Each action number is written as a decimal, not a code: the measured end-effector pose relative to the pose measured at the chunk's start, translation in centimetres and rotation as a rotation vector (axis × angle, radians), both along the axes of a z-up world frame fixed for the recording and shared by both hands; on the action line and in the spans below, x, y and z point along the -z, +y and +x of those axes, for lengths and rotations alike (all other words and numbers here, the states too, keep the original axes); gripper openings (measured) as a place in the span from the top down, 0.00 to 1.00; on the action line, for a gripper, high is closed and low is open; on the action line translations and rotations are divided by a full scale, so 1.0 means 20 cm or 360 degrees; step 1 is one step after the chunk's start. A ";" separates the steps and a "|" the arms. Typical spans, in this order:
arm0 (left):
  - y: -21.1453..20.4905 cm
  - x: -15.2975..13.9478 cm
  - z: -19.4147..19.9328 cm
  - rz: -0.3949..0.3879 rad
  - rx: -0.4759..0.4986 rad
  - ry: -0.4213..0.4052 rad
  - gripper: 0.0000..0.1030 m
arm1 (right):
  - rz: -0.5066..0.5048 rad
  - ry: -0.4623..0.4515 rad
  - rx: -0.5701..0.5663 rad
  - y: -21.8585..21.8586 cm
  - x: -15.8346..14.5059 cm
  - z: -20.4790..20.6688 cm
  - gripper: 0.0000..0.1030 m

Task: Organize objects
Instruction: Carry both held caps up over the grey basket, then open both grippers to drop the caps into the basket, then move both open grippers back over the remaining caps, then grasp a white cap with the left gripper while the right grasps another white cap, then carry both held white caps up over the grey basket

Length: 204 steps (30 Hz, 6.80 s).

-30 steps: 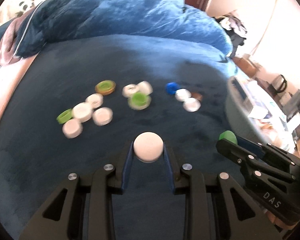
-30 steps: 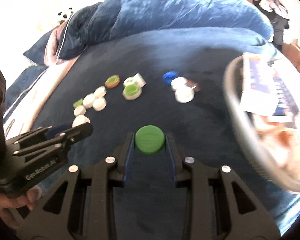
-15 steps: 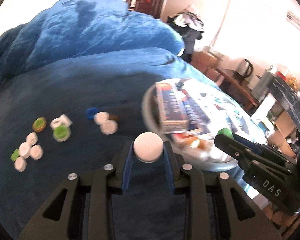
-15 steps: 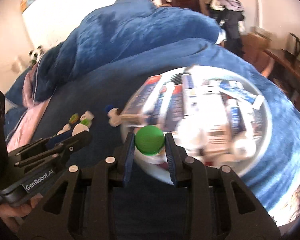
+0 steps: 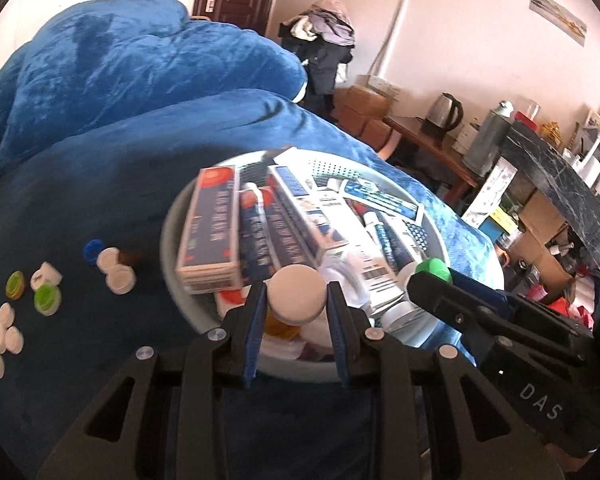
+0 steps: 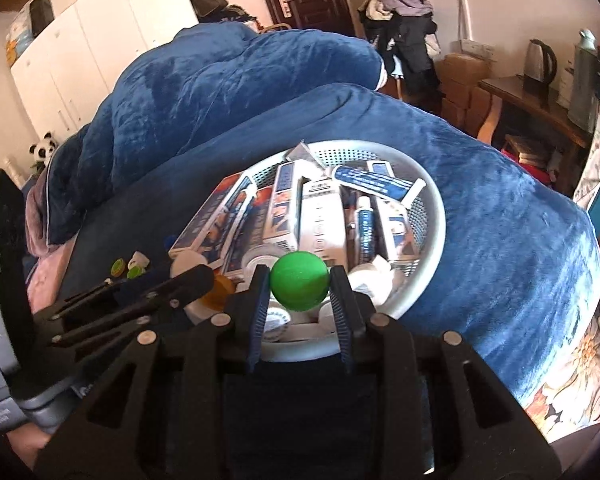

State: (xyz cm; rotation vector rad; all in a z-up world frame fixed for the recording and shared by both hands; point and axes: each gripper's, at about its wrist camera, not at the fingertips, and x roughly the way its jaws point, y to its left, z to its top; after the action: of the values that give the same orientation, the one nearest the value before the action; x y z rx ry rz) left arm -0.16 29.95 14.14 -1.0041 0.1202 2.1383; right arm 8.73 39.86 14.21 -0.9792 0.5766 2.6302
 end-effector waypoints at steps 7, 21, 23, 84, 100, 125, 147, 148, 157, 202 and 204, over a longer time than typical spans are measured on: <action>-0.02 -0.01 0.00 0.0040 -0.0025 -0.0024 0.25 | -0.0165 0.0072 0.0155 0.11 0.00 0.07 0.18; -0.09 -0.01 0.02 0.0079 -0.0017 -0.0124 0.19 | -0.0064 0.0094 0.0198 0.08 -0.05 0.13 0.05; -0.11 0.00 0.01 0.0086 -0.0011 -0.0155 0.19 | -0.0040 0.0104 0.0181 0.07 -0.06 0.13 0.05; -1.21 0.15 -0.16 0.0015 -0.0783 -0.0183 0.19 | -0.0117 0.0077 -0.0592 -0.74 0.01 -0.30 0.00; -1.36 0.25 -0.22 -0.0046 -0.0933 -0.0221 0.19 | -0.0059 0.0009 -0.0634 -0.81 0.07 -0.34 0.00; -1.62 0.48 -0.44 -0.0094 -0.1224 -0.0293 0.19 | -0.0069 -0.0161 -0.0757 -0.96 0.32 -0.55 0.00; -1.67 0.57 -0.61 -0.0217 -0.1260 -0.0316 0.69 | 0.0059 -0.0293 -0.1015 -1.25 0.47 -0.92 0.00; -1.69 0.57 -0.60 -0.0219 -0.1270 -0.0320 0.69 | 0.0061 -0.0301 -0.1033 -1.27 0.48 -0.94 0.00; -1.75 0.59 -0.57 -0.0235 -0.1302 -0.0339 0.69 | 0.0081 -0.0402 -0.1177 -1.40 0.56 -1.13 0.06; -1.05 0.17 -0.26 -0.0133 -0.0766 -0.0131 0.69 | -0.0131 -0.0143 -0.0615 -0.70 0.17 -0.40 0.70; -0.99 0.15 -0.25 -0.0122 -0.0728 -0.0120 0.69 | -0.0108 -0.0118 -0.0576 -0.66 0.14 -0.37 0.70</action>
State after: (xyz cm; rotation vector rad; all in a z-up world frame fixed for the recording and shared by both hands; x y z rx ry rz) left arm -5.24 10.12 11.20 -1.2489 -0.0734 2.5153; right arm 1.29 26.69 11.33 -1.3046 0.5146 2.8833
